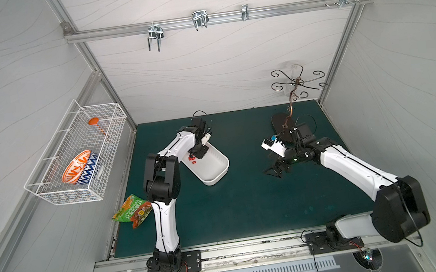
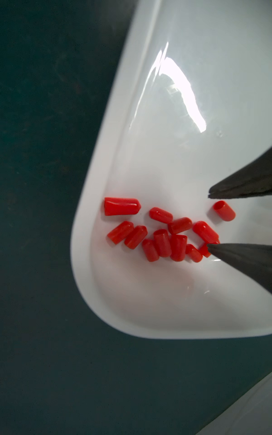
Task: Take the screw protection sleeves out of the storage box
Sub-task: Pick up the screw protection sleeve from the storage box.
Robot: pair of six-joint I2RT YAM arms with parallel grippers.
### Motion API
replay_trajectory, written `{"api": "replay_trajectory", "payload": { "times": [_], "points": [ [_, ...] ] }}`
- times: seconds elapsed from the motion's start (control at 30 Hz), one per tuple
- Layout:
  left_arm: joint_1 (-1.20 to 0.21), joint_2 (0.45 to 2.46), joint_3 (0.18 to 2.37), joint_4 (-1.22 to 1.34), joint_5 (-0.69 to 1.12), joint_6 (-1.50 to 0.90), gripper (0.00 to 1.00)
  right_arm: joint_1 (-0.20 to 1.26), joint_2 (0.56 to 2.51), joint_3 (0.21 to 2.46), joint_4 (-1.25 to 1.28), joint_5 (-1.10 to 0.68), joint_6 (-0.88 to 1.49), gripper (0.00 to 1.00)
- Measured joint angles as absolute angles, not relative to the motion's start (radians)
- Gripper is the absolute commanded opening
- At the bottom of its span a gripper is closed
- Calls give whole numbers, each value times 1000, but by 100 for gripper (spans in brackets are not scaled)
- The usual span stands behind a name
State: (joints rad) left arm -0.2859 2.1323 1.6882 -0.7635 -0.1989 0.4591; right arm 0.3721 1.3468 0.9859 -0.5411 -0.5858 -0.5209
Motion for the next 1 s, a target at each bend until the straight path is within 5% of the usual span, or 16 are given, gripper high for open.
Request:
{"api": "replay_trajectory", "payload": {
  "times": [0.6,1.0],
  "points": [
    [-257,2190,1680,-698,-199,472,29,372,1361,986,-541,-577,-522,99],
    [-244,2194,1650,-636,-198,476,16,372,1381,986,-542,-579,-522,99]
  ]
}}
